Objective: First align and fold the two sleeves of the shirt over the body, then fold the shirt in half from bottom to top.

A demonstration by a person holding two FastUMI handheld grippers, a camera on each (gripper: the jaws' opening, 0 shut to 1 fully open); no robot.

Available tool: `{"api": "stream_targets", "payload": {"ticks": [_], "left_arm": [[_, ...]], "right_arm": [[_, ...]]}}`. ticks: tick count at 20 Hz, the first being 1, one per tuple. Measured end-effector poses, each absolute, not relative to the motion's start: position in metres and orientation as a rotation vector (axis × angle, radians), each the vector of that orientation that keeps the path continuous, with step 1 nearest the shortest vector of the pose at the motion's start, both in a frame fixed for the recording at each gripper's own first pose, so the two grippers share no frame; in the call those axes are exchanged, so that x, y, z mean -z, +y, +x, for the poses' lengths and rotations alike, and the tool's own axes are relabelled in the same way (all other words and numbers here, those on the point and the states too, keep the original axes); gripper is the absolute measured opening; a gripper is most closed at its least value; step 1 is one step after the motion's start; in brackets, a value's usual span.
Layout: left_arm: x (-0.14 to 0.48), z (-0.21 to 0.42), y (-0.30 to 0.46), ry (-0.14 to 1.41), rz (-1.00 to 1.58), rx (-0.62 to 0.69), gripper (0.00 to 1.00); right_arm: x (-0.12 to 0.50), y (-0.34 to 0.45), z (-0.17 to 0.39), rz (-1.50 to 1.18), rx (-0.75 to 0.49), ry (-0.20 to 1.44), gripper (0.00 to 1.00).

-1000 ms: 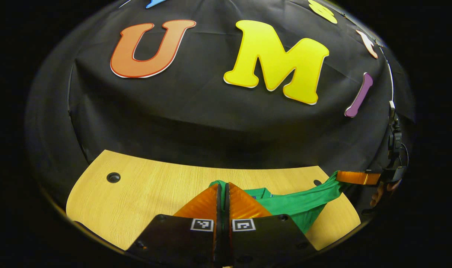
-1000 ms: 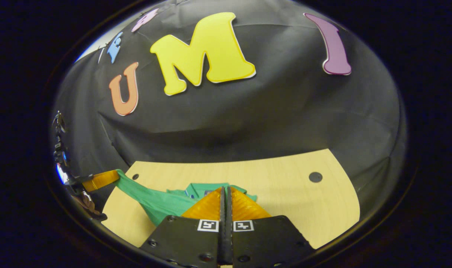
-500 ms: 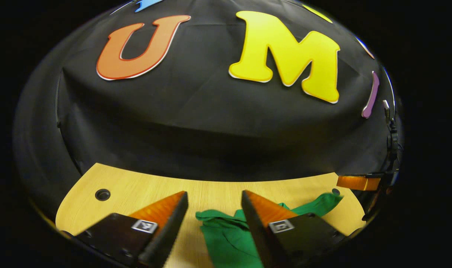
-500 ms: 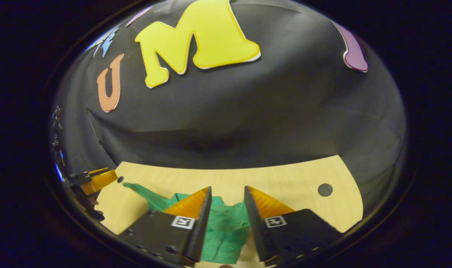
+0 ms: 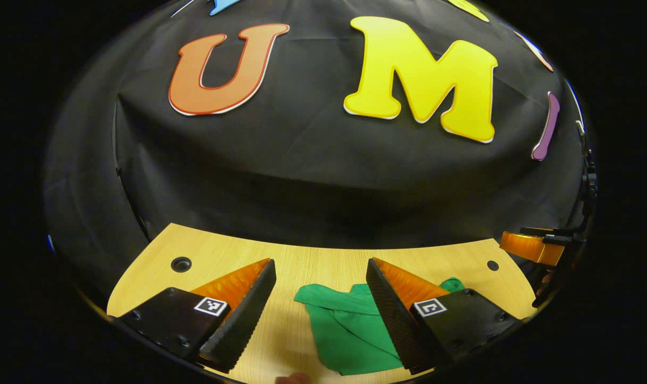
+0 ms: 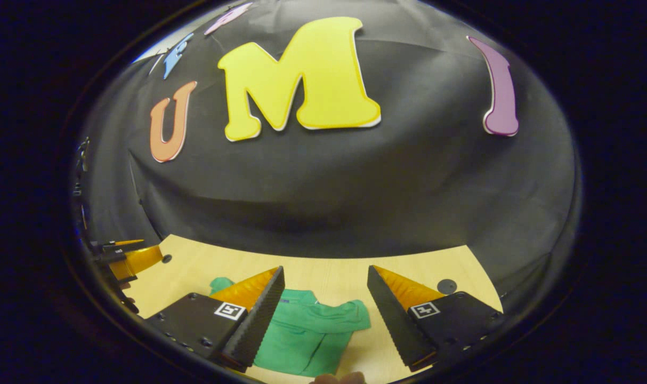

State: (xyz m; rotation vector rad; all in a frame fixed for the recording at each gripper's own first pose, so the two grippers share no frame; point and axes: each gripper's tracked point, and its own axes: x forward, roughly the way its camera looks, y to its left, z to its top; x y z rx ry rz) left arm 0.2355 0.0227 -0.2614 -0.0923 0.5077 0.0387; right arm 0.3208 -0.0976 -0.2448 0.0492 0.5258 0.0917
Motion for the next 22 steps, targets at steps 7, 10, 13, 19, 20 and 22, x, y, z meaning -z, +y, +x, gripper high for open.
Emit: {"api": "stream_targets", "payload": {"ticks": [7,10,13,19,20,22], "left_arm": [[0.186,0.176,0.01,0.402,-0.061,-0.029,1.0],[0.147,0.142,-0.001,0.35,-0.041,-0.018,1.0],[0.119,0.108,-0.009,0.306,-0.054,-0.026,1.0],[0.087,0.042,-0.016,0.256,-0.055,-0.023,1.0],[0.081,0.033,-0.013,0.245,-0.044,-0.029,1.0],[0.073,0.018,-0.014,0.228,-0.038,-0.025,1.0]], "right_arm": [[0.177,-0.073,0.254,0.013,-0.101,0.421,0.96],[0.15,-0.059,0.211,-0.003,-0.107,0.387,0.96],[0.128,-0.052,0.167,-0.011,-0.087,0.35,0.92],[0.107,-0.034,0.09,-0.001,-0.064,0.314,0.96],[0.103,-0.03,0.079,-0.001,-0.066,0.308,0.96],[0.095,-0.025,0.062,-0.005,-0.071,0.292,0.96]]}}
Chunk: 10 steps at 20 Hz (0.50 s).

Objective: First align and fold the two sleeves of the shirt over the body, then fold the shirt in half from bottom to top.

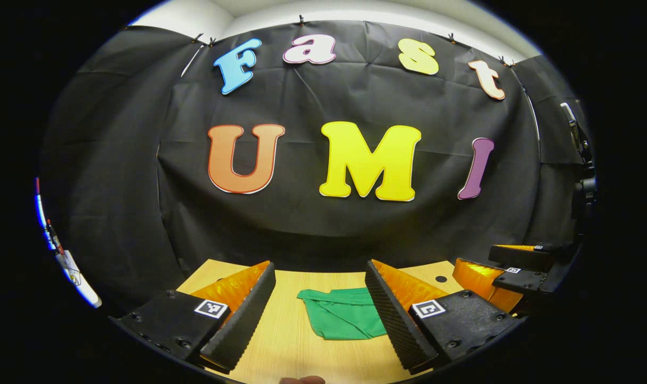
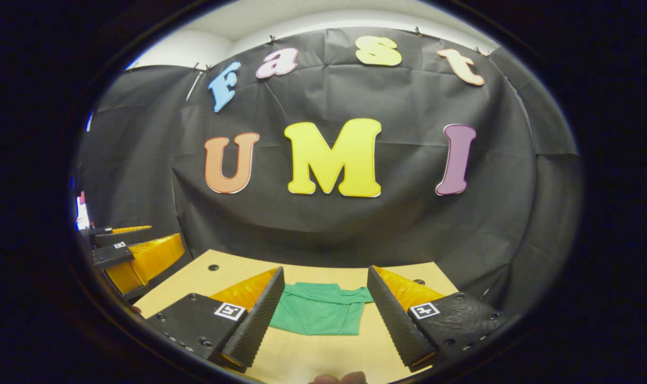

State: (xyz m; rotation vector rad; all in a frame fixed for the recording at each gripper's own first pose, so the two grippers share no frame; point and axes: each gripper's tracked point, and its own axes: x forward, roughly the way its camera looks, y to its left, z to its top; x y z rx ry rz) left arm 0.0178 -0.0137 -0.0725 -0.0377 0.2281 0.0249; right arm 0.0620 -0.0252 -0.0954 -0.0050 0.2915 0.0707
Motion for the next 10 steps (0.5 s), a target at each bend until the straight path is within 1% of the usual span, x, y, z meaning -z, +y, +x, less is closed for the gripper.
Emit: {"api": "stream_targets", "payload": {"ticks": [5,6,9,10], "left_arm": [[0.068,-0.002,-0.026,0.202,-0.018,0.005,1.0],[0.069,-0.002,-0.027,0.205,-0.016,0.009,1.0],[0.068,0.007,-0.027,0.209,-0.022,0.024,1.0],[0.067,0.009,-0.023,0.208,-0.021,0.023,1.0]], "right_arm": [[0.089,-0.018,0.036,-0.003,-0.072,0.266,0.96],[0.088,-0.016,0.036,-0.006,-0.074,0.266,0.92],[0.087,-0.014,0.039,-0.004,-0.073,0.262,0.92],[0.085,-0.014,0.04,0.003,-0.074,0.26,0.96]]}}
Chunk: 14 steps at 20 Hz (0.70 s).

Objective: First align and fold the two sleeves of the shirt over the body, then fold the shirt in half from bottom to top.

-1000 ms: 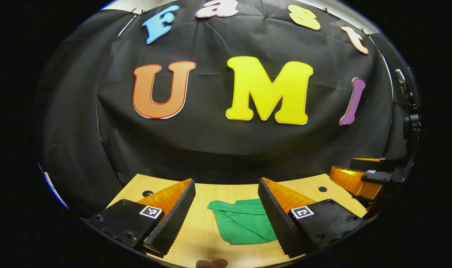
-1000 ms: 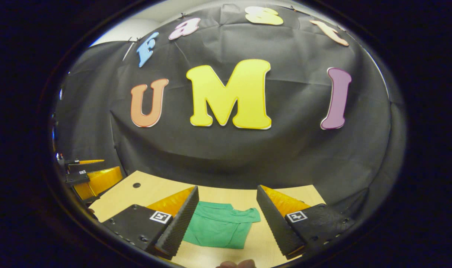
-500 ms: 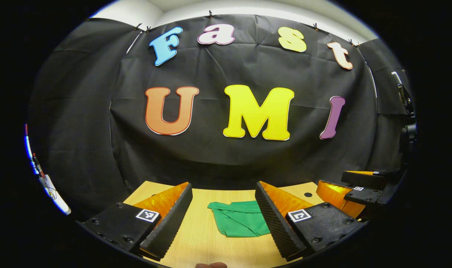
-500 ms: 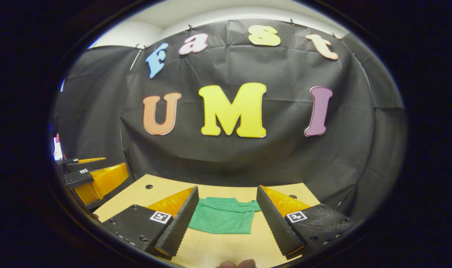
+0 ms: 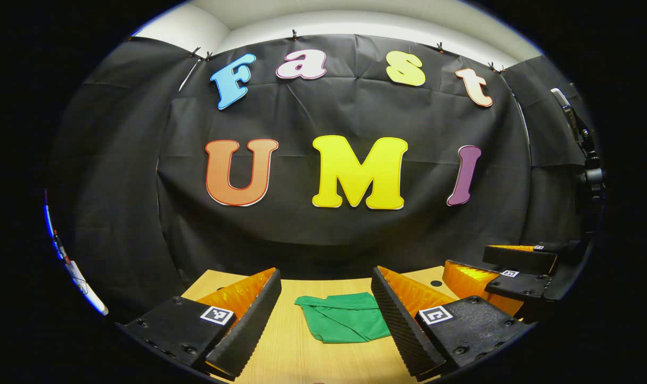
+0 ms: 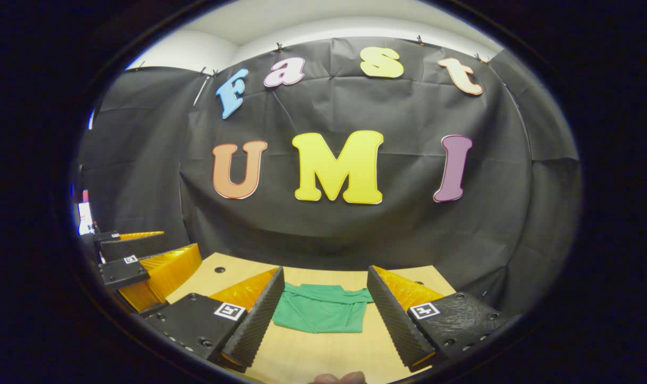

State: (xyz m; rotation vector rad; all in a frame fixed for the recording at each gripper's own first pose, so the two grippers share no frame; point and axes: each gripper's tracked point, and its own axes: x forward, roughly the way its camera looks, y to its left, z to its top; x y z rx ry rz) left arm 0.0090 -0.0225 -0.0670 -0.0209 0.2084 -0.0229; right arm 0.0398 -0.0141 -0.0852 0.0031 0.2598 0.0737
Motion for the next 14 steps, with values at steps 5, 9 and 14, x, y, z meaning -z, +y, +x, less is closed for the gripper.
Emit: {"api": "stream_targets", "payload": {"ticks": [5,9,14], "left_arm": [[0.063,0.017,-0.013,0.192,-0.026,-0.01,1.0],[0.064,0.022,-0.005,0.186,-0.017,-0.038,1.0],[0.064,0.027,-0.002,0.181,-0.005,-0.067,1.0]], "right_arm": [[0.086,-0.012,0.045,-0.003,-0.072,0.255,0.96],[0.082,-0.01,0.05,-0.001,-0.075,0.24,0.96],[0.076,-0.013,0.056,0.002,-0.071,0.219,0.92]]}}
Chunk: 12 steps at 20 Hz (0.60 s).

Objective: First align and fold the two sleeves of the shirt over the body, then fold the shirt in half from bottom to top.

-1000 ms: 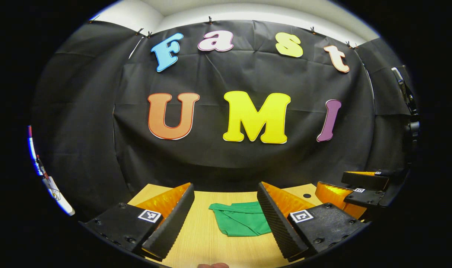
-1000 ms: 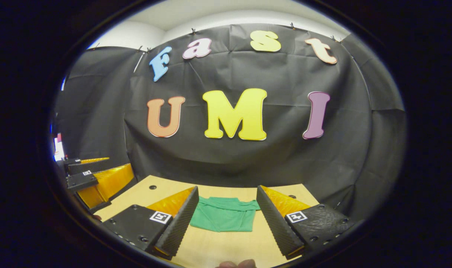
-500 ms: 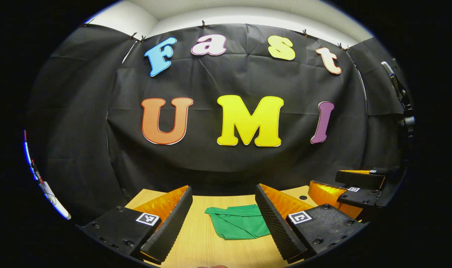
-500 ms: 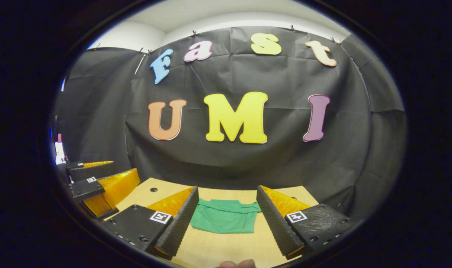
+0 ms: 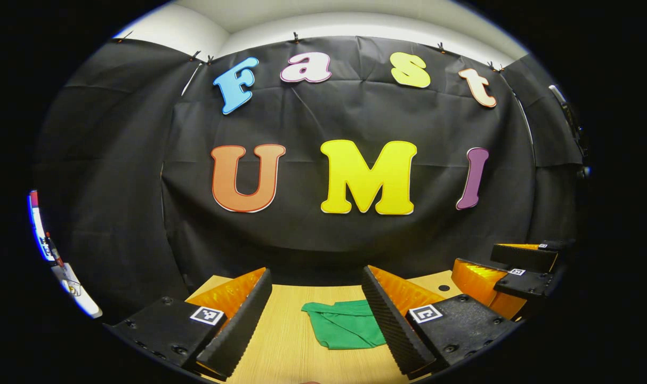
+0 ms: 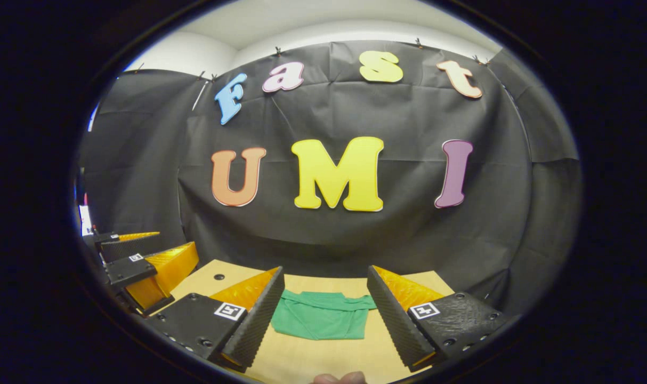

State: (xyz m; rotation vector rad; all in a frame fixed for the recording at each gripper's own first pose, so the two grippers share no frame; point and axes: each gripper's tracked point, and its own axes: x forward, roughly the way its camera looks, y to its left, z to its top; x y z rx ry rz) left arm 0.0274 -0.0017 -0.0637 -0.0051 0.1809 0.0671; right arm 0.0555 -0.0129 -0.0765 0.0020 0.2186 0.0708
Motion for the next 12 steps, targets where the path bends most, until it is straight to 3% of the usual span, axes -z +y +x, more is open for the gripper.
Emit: {"api": "stream_targets", "payload": {"ticks": [1,2,3,9,11,12], "left_arm": [[0.064,0.029,-0.002,0.185,-0.003,-0.069,1.0],[0.064,0.03,-0.002,0.184,0.0,-0.073,1.0],[0.063,0.031,-0.002,0.181,0.002,-0.074,1.0],[0.064,0.036,-0.007,0.181,-0.001,-0.079,1.0],[0.063,0.038,-0.009,0.18,-0.007,-0.082,1.0],[0.063,0.038,-0.01,0.18,-0.008,-0.081,1.0]], "right_arm": [[0.077,-0.014,0.057,0.004,-0.068,0.218,0.96],[0.076,-0.014,0.057,0.007,-0.068,0.218,0.92],[0.075,-0.014,0.058,0.009,-0.069,0.214,0.96],[0.072,-0.018,0.06,0.016,-0.076,0.202,0.96],[0.07,-0.025,0.061,0.016,-0.057,0.194,0.96],[0.068,-0.028,0.063,0.019,-0.05,0.188,0.92]]}}
